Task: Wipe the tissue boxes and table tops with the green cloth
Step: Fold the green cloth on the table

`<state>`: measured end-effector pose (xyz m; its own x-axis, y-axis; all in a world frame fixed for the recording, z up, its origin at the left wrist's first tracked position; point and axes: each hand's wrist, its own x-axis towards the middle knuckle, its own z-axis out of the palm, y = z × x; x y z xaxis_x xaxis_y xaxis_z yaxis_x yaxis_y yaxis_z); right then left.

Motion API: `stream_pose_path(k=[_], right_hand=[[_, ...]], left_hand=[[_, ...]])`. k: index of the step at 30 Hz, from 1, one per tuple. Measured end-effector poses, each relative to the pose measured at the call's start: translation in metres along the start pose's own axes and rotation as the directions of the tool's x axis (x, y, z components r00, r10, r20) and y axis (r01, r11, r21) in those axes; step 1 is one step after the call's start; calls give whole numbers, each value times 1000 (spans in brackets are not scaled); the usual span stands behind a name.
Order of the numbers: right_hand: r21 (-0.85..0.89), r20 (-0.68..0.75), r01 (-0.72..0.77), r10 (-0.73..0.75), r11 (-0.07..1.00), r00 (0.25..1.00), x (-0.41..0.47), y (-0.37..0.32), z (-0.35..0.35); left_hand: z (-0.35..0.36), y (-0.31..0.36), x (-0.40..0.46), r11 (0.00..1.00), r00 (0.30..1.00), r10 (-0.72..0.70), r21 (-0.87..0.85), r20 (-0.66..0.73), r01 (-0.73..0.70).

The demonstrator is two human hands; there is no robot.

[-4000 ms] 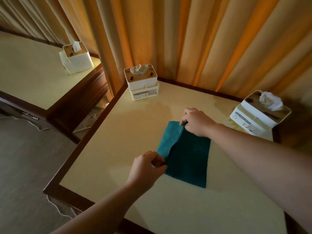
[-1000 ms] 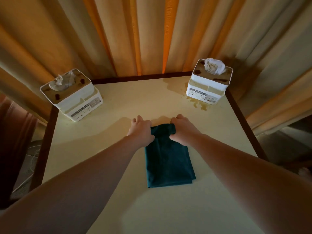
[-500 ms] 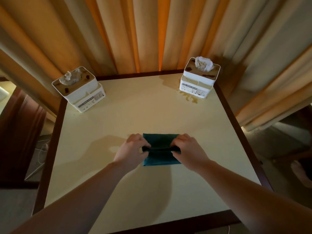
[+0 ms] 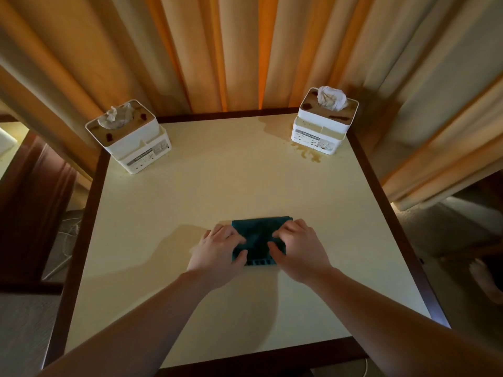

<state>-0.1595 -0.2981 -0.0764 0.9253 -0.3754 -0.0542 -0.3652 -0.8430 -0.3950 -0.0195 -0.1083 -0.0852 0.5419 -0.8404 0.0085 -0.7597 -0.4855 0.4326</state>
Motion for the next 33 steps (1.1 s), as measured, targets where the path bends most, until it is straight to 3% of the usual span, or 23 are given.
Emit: stream_pose_path(k=[3,8,13,20,26,33], right_hand=[[2,-23,22,-22,1000,999,9,-11,10],[-40,162,9,-2,999,987,19,-20,33],[-248,272,21,48,969,961,23,-19,45],[-293,277,-66,151,954,949,25,-12,41],[-239,259,-130,192,962,947,36,-11,28],[-156,157,-329,353,931,923,54,18,-11]], left_hand=[[5,9,12,996,996,37,84,82,-44],[21,5,24,982,956,-18,183,292,-37],[28,-10,29,964,939,-21,255,343,-71],[21,-22,30,958,930,-26,275,367,-81],[8,-23,48,992,933,17,113,359,-62],[-24,-14,111,997,941,68,-63,332,-49]])
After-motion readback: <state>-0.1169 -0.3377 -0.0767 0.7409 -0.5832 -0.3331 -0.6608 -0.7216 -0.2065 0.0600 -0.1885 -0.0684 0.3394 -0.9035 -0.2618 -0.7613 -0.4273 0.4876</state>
